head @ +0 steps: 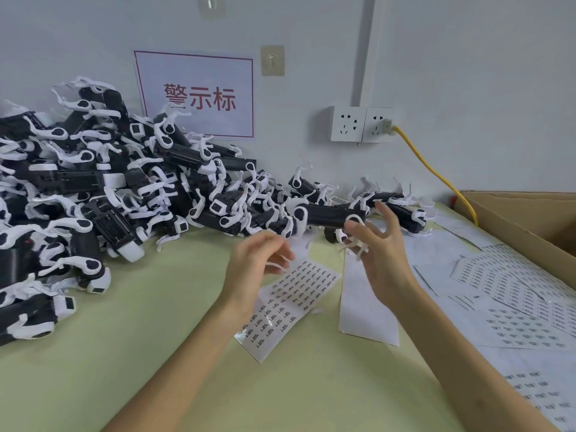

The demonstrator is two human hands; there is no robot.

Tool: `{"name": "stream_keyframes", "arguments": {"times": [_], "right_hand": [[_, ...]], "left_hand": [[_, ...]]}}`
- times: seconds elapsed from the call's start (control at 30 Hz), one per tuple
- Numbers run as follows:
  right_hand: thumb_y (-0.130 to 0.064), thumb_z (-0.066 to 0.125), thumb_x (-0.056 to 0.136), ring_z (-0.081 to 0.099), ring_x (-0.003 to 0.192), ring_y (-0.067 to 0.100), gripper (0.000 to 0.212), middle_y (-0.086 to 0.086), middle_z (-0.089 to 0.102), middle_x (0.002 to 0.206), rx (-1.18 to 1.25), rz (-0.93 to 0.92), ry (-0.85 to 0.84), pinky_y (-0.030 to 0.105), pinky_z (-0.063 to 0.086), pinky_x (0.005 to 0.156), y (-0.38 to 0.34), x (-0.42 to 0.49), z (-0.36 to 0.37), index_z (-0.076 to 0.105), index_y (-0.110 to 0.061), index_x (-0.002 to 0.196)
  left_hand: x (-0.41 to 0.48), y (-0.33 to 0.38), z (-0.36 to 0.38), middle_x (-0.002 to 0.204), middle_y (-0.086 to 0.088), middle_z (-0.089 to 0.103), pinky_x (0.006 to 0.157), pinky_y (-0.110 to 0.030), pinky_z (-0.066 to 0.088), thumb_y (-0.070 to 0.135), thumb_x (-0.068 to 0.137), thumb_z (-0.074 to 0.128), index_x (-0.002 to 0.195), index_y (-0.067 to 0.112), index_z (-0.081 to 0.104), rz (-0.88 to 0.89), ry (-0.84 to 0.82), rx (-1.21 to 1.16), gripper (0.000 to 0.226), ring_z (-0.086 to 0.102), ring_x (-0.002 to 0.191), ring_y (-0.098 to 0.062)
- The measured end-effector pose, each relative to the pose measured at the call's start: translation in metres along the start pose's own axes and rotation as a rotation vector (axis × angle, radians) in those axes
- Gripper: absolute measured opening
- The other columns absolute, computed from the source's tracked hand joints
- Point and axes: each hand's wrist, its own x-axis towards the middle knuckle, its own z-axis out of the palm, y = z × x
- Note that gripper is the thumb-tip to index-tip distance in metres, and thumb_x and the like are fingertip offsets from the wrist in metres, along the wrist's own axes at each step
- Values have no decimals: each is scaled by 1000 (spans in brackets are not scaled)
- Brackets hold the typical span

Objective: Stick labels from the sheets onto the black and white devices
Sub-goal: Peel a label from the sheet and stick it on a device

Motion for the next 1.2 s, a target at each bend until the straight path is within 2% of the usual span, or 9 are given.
{"name": "stream_keyframes", "arguments": {"times": [0.1,0.17,0.3,0.43,0.57,0.7,0.77,1.0,1.2], "right_hand": [[-19,87,60,68,81,14,91,1,68,100,4,-9,-114,35,49,89,-6,1,-5,48,-30,142],[-27,83,56,71,99,19,89,5,69,113,-67,-11,-233,40,50,98,-5,-1,-5,52,-30,139],[-26,80,61,62,122,37,80,22,61,134,-168,19,-464,58,46,109,3,-6,1,56,-34,137],[-36,82,65,60,127,28,73,9,64,133,-250,36,-477,48,49,105,2,-11,2,59,-37,134],[-39,75,77,64,116,6,53,-9,70,120,-335,-105,-292,19,46,89,0,-11,6,63,-28,127],[-15,69,95,62,86,16,8,4,68,96,-172,-197,-53,25,47,76,-7,-3,-4,69,-16,102],[-9,65,96,56,71,15,11,5,63,82,-120,-196,-25,25,45,69,-10,-2,-7,69,-16,90],[-11,66,88,56,66,9,7,-5,64,71,-241,-141,-514,17,46,66,-8,-15,4,66,-8,82],[-21,69,90,62,77,8,16,-6,66,78,-276,-184,-525,19,50,79,-10,-22,9,66,-5,86]], "left_hand": [[0,-1,-4,91,11,73,80,-23,48,35,86,66,90,23,70,242,207,175,13,65,87,-5],[2,-2,-7,109,20,70,91,-23,47,43,85,69,107,33,68,277,139,296,24,64,105,-2],[3,-4,-1,115,-1,76,92,-32,56,41,84,71,124,27,65,-23,-280,159,42,73,105,-17],[-1,-6,4,96,-8,78,78,-27,55,46,94,66,113,21,71,-126,-328,148,32,75,92,-22],[-2,-5,6,99,-7,78,77,-29,45,54,97,59,112,18,72,-247,-248,37,42,72,93,-18],[1,-5,4,118,-12,75,71,-25,56,53,87,62,123,15,69,-302,-170,-265,52,72,105,-19],[2,-5,1,118,-13,74,65,-33,60,47,89,65,116,12,75,-374,-199,-474,45,74,104,-21],[2,-8,2,114,-23,72,71,-47,62,27,81,80,127,-1,56,-297,-314,-532,59,73,99,-33],[1,-10,5,127,-35,62,99,-57,52,20,79,81,129,-8,55,-218,-240,-359,63,67,108,-37]]}}
